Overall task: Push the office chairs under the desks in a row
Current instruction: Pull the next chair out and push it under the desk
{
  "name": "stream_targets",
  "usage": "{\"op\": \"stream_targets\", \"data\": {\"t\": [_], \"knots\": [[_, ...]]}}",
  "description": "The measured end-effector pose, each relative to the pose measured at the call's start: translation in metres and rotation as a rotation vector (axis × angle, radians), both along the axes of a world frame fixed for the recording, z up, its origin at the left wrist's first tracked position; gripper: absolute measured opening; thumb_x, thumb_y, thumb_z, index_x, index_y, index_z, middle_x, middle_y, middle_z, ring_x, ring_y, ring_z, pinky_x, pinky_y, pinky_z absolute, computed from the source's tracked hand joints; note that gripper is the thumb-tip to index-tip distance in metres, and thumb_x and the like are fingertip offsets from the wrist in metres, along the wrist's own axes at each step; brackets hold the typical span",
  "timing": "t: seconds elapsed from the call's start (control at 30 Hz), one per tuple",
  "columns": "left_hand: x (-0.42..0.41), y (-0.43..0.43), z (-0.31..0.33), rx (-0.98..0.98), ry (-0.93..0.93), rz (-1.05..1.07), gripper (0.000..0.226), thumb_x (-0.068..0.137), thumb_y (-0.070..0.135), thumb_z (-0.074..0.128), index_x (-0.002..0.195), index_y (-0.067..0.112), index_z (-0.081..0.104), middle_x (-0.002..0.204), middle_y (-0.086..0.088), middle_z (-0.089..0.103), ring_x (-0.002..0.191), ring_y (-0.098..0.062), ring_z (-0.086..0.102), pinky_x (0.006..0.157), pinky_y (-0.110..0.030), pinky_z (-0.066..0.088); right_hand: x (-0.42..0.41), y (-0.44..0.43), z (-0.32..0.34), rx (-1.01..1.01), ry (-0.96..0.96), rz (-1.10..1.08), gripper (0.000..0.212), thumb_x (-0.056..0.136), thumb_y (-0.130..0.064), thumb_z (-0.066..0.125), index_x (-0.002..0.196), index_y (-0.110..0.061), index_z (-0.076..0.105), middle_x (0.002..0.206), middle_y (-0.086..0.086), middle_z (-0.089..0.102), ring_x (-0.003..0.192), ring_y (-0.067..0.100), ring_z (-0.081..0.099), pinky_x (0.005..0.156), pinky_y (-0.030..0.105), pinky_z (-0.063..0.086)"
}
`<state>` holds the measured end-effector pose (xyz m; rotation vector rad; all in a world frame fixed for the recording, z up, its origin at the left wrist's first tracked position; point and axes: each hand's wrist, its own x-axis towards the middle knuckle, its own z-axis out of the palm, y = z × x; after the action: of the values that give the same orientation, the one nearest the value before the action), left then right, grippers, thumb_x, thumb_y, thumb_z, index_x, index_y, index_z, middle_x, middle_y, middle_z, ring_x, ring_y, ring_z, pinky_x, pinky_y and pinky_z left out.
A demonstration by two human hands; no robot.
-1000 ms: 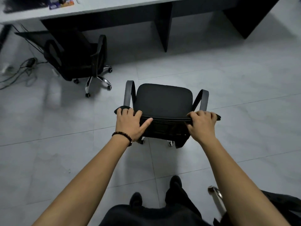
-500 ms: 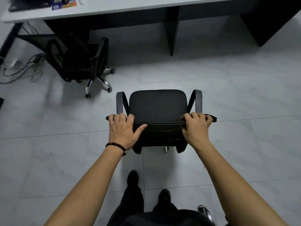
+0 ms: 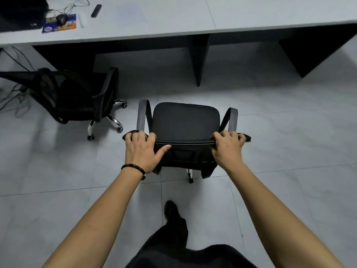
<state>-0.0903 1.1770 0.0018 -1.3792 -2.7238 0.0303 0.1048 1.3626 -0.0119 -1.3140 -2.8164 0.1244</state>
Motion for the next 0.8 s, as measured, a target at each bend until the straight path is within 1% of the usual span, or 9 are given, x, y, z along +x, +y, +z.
{"op": "stream_targets", "data": {"t": [0.13, 0.23, 0.3, 0.4, 0.53, 0.6, 0.67, 0.8], "knots": [[-0.055, 0.045, -0.001, -0.040, -0.037, 0.002, 0.073, 0.085, 0.077, 0.012, 0.102, 0.020, 0.055, 0.089, -0.006, 0.050, 0.090, -0.027, 0.046, 0.100, -0.046, 0.029, -0.053, 0.044, -0.001, -0.005, -0.012, 0.028, 0.018, 0.087, -0.031, 0.060, 0.103, -0.023, 0.061, 0.105, 0.002, 0.061, 0.105, 0.030, 0.047, 0.093, 0.044, 0.020], [-0.096, 0.081, 0.003, -0.073, -0.059, 0.010, 0.074, 0.085, 0.076, 0.011, 0.106, 0.021, 0.054, 0.092, -0.006, 0.051, 0.095, -0.026, 0.046, 0.103, -0.046, 0.027, -0.091, 0.081, 0.001, -0.020, -0.019, 0.053, 0.019, 0.088, -0.031, 0.060, 0.104, -0.022, 0.059, 0.105, 0.003, 0.060, 0.106, 0.029, 0.046, 0.094, 0.045, 0.021], [-0.118, 0.105, 0.004, -0.084, -0.055, 0.022, 0.075, 0.084, 0.077, 0.009, 0.106, 0.021, 0.053, 0.092, -0.005, 0.050, 0.094, -0.026, 0.045, 0.102, -0.046, 0.028, -0.116, 0.108, 0.001, -0.009, -0.007, 0.061, 0.019, 0.085, -0.029, 0.062, 0.101, -0.020, 0.059, 0.102, 0.004, 0.060, 0.104, 0.031, 0.047, 0.094, 0.047, 0.023], [-0.144, 0.139, 0.001, -0.086, -0.061, 0.061, 0.075, 0.084, 0.077, 0.006, 0.102, 0.021, 0.053, 0.089, -0.005, 0.049, 0.089, -0.026, 0.045, 0.098, -0.045, 0.031, -0.150, 0.149, -0.003, -0.002, 0.011, 0.085, 0.018, 0.082, -0.027, 0.065, 0.096, -0.018, 0.061, 0.098, 0.005, 0.061, 0.101, 0.032, 0.048, 0.093, 0.047, 0.023], [-0.179, 0.186, 0.001, -0.072, -0.064, 0.119, 0.072, 0.086, 0.076, 0.012, 0.100, 0.019, 0.053, 0.088, -0.005, 0.048, 0.088, -0.026, 0.044, 0.099, -0.046, 0.031, -0.196, 0.207, -0.005, 0.009, 0.055, 0.142, 0.019, 0.078, -0.028, 0.067, 0.092, -0.017, 0.061, 0.094, 0.006, 0.061, 0.098, 0.033, 0.050, 0.092, 0.047, 0.024], [-0.198, 0.211, 0.001, -0.059, -0.062, 0.140, 0.071, 0.087, 0.075, 0.016, 0.102, 0.017, 0.054, 0.091, -0.006, 0.050, 0.092, -0.027, 0.046, 0.104, -0.048, 0.028, -0.222, 0.235, -0.001, 0.000, 0.053, 0.161, 0.022, 0.077, -0.033, 0.058, 0.092, -0.017, 0.061, 0.094, 0.005, 0.061, 0.098, 0.033, 0.049, 0.092, 0.046, 0.023], [-0.217, 0.233, 0.001, -0.056, -0.082, 0.173, 0.073, 0.086, 0.075, 0.017, 0.106, 0.016, 0.055, 0.095, -0.007, 0.052, 0.097, -0.028, 0.047, 0.108, -0.050, 0.025, -0.246, 0.260, 0.005, -0.035, 0.031, 0.187, 0.031, 0.075, -0.042, 0.049, 0.092, -0.019, 0.060, 0.096, 0.004, 0.061, 0.100, 0.031, 0.049, 0.093, 0.045, 0.021], [-0.254, 0.268, 0.001, -0.067, -0.147, 0.237, 0.076, 0.085, 0.077, 0.018, 0.115, 0.016, 0.053, 0.107, -0.010, 0.053, 0.111, -0.030, 0.045, 0.114, -0.052, 0.014, -0.289, 0.300, 0.012, -0.066, -0.007, 0.258, 0.041, 0.079, -0.057, 0.050, 0.099, -0.021, 0.058, 0.099, 0.002, 0.058, 0.102, 0.029, 0.048, 0.094, 0.045, 0.024]]}}
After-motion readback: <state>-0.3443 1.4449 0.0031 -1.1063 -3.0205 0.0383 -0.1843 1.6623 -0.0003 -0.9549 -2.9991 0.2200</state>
